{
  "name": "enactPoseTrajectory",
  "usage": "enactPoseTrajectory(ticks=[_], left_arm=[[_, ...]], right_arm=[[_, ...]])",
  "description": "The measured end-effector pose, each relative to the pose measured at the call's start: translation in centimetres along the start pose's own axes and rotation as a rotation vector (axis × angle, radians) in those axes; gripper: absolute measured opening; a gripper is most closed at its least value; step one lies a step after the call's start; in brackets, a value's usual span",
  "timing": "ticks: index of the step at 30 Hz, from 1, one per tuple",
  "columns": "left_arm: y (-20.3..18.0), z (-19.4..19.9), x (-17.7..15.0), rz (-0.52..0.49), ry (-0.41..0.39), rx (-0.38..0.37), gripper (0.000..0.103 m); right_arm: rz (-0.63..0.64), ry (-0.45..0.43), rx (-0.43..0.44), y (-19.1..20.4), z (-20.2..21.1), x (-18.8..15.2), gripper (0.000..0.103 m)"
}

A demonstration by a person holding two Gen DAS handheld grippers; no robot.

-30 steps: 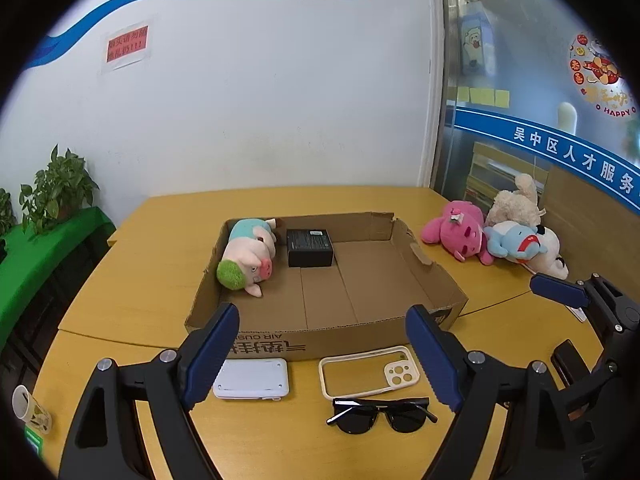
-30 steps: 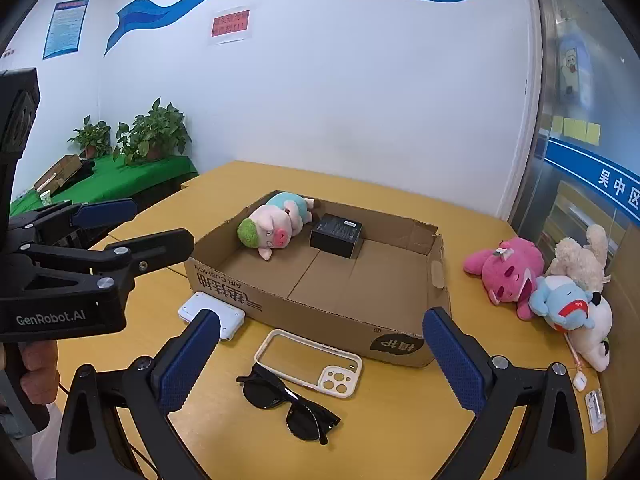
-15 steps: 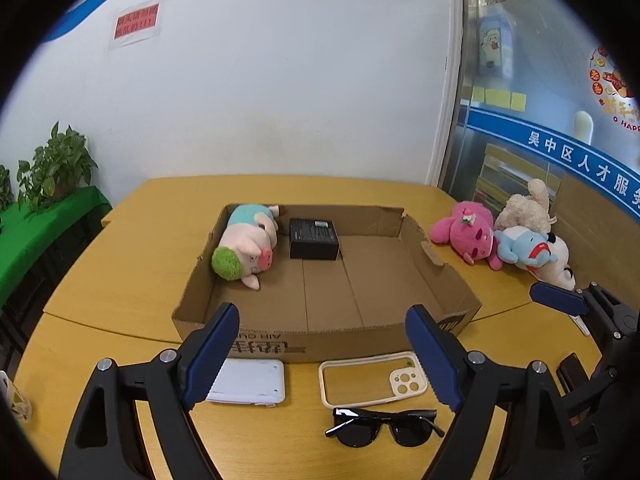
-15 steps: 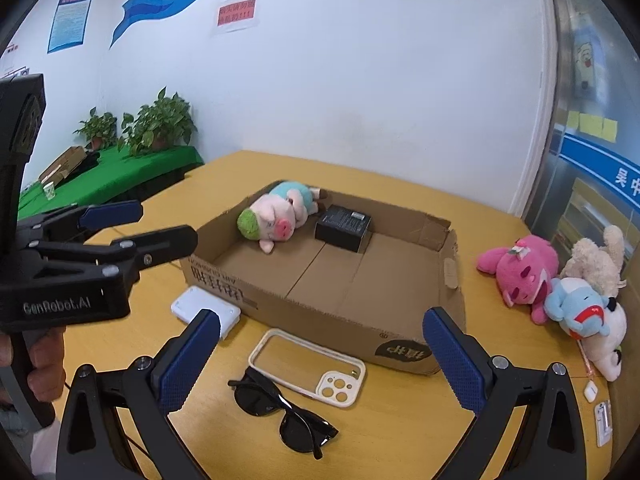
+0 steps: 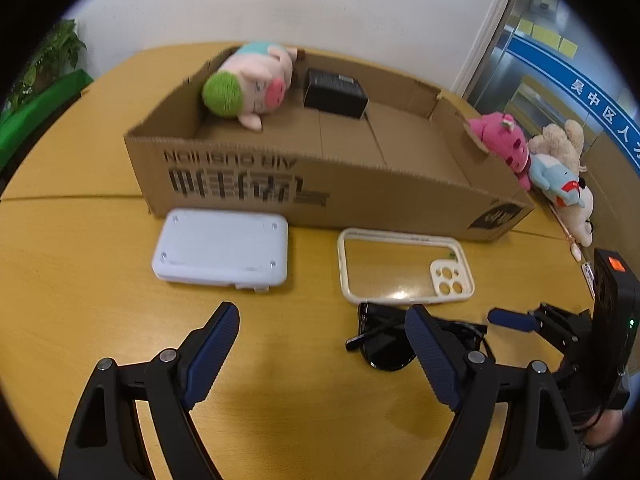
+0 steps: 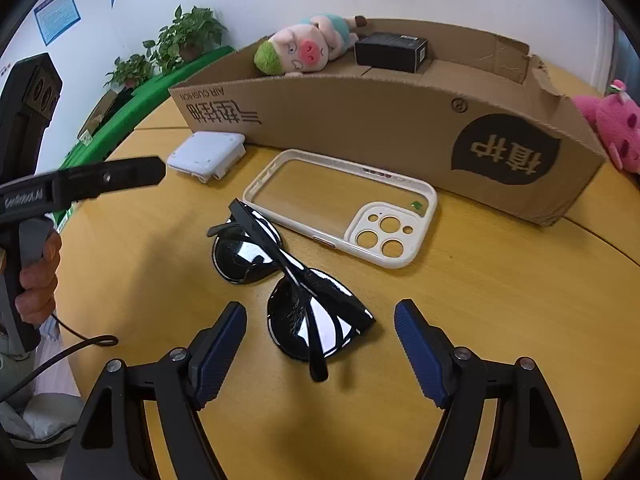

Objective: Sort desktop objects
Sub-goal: 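Close the right tool on the black sunglasses while the left tool grips them too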

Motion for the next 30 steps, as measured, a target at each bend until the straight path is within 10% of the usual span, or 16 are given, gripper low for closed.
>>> enactPoseTrajectory(ticks=[14,23,30], left_arm=[[-1.6,-4.1,-2.5,0.137,0.193,-0.267,0.084],[-4.4,-4.4,-3.0,0.107,0.208,-0.299,0.077],[-5.7,-4.6,-4.1,0.112,0.248,-0.337,0.029]], right_arm=[[0.097,0.031,-0.016,4.1,-0.9,-1.8,0.069],[0.194,0.018,-0.065,6.1,-1.9,-1.9,0.039],[0.124,-0.018,-0.042,5.7,-1.6,-2.0,0.029]])
Point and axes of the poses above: each gripper's, at about its wrist camera, not at the fingertips, and z roughly against the way its jaws point, y to its left, x to its top, the point moved 8 cm from there along -z, roughly the way its jaws point, and after that the axes turned 5 degrees about y, right-handed, at the moved point
